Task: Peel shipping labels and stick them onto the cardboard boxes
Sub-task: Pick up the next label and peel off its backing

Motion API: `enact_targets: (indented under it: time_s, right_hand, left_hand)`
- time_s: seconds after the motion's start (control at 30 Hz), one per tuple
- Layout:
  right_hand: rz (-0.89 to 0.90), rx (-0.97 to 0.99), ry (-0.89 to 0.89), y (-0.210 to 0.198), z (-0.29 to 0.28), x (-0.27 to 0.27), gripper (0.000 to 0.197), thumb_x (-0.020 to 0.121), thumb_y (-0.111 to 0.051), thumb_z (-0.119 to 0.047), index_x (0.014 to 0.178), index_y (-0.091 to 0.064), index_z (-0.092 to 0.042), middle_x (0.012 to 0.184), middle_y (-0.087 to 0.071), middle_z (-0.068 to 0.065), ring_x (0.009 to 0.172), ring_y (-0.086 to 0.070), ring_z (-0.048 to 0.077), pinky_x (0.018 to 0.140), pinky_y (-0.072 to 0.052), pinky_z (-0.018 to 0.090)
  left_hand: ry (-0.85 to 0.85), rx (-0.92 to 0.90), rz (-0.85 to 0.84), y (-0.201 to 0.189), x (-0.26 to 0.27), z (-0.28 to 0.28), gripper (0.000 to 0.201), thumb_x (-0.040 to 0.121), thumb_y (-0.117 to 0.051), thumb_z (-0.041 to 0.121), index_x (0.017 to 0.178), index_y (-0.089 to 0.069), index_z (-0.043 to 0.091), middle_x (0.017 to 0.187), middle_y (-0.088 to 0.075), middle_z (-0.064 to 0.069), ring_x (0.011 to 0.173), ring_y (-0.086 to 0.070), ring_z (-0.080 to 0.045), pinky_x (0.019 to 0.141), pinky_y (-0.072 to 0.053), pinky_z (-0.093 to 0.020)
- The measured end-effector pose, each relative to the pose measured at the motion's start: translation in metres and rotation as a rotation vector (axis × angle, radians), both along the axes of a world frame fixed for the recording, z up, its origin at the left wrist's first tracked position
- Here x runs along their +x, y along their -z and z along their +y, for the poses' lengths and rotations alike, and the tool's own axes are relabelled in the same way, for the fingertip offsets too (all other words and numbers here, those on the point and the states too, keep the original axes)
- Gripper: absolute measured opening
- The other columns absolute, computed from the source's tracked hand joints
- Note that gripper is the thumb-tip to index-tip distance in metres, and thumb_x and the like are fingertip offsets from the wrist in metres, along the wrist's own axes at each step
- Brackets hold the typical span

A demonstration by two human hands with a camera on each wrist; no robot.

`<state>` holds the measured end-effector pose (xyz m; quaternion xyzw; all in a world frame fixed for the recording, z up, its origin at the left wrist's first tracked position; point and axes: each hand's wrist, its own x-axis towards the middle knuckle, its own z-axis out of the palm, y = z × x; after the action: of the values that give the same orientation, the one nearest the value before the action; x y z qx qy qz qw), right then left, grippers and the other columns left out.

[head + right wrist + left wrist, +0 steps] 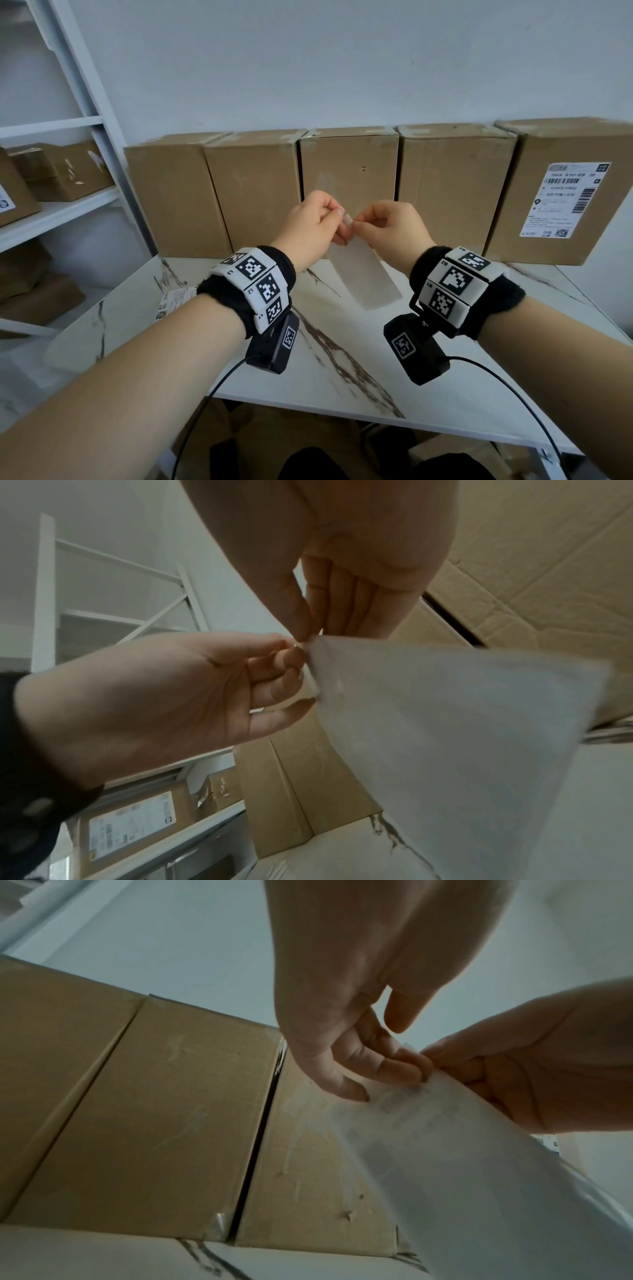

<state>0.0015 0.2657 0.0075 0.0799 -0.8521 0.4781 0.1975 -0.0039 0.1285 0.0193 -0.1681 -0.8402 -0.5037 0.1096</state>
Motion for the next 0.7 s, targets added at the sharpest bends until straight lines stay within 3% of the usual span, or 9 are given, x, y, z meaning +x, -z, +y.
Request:
enact_targets:
  time_s: [0.1,0.17,0.37,0.5,0.7]
  right_hand:
    - [0.073,0.069,0.036,0.0005,-0.0007,0.0016,0.005,0.086,-0.062,-0.014,0.083,-0.065,-0.012,0.08,-0.062,-0.001,0.076,-0.056,0.013,0.064,-0.042,0.015]
    - [0.104,0.103,0.021,0.0003,-0.0014,0.0031,0.006,0.086,-0.061,-0.013,0.085,-0.067,-0.009,0.079,-0.062,-0.001,0.075,-0.057,0.012,0.064,-0.04,0.015]
    - [0.1,0.084,-0.012,-0.0012,0.0014,0.003,0.007,0.084,-0.065,-0.014,0.083,-0.07,-0.01,0.079,-0.068,0.001,0.078,-0.065,0.016,0.07,-0.047,0.018]
    - [0.052,0.036,-0.03,-0.0025,0.0016,0.0061,0.022,0.077,-0.075,-0.03,0.083,-0.073,-0.01,0.075,-0.07,-0.001,0.075,-0.066,0.013,0.072,-0.051,0.023]
    - [0.057,0.038,0.009,0.0001,0.0021,0.004,0.012,0.076,-0.076,-0.022,0.08,-0.073,-0.01,0.07,-0.066,-0.005,0.071,-0.06,0.008,0.07,-0.047,0.02]
  left_hand:
    - [-0.044,0.066,-0.066,-0.0008,-0.0011,0.0015,0.018,0.097,-0.048,0.027,0.095,-0.051,0.009,0.075,-0.067,0.0,0.065,-0.066,-0.01,0.075,-0.056,-0.029]
    - [-0.062,0.136,-0.15,-0.0018,-0.0033,0.0014,0.023,0.096,-0.048,0.032,0.098,-0.051,0.009,0.077,-0.068,0.0,0.068,-0.067,-0.011,0.076,-0.056,-0.032]
    - [-0.052,0.285,-0.278,-0.004,-0.0056,-0.0004,0.013,0.092,-0.059,0.02,0.096,-0.053,0.009,0.086,-0.069,-0.004,0.076,-0.069,-0.015,0.088,-0.055,-0.037]
    - [-0.096,0.261,-0.237,-0.0033,-0.0033,-0.0006,0.011,0.086,-0.066,0.021,0.089,-0.059,0.013,0.099,-0.071,-0.012,0.094,-0.069,-0.026,0.088,-0.054,-0.044]
    - [-0.021,0.347,-0.282,-0.0026,0.0018,0.0016,0.012,0.088,-0.064,0.01,0.088,-0.052,0.014,0.096,-0.067,-0.012,0.089,-0.068,-0.027,0.088,-0.055,-0.04]
